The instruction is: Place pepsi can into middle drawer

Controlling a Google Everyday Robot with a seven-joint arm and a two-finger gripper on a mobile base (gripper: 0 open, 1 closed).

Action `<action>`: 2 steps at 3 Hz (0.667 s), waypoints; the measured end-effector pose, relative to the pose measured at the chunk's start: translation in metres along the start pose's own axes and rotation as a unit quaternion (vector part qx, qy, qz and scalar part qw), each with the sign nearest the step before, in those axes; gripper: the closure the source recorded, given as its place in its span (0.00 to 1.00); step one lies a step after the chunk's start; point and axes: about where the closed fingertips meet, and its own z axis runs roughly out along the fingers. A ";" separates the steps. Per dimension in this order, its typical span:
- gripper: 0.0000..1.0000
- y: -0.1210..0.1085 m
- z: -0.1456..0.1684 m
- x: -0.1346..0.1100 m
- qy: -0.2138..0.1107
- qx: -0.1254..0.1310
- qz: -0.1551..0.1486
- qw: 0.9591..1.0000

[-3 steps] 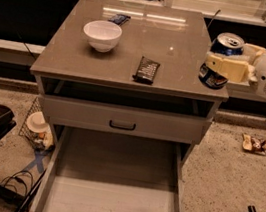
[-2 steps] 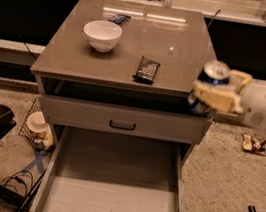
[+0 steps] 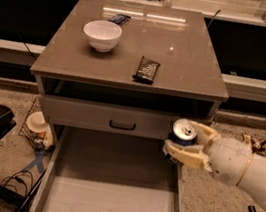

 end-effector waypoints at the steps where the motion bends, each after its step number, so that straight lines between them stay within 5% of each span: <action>1: 1.00 0.023 0.016 0.041 0.014 -0.031 -0.042 0.999; 2: 1.00 0.023 0.016 0.041 0.014 -0.031 -0.042 0.999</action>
Offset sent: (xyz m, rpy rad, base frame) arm -0.0086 0.0163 -0.0396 -0.0592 -0.0363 0.0582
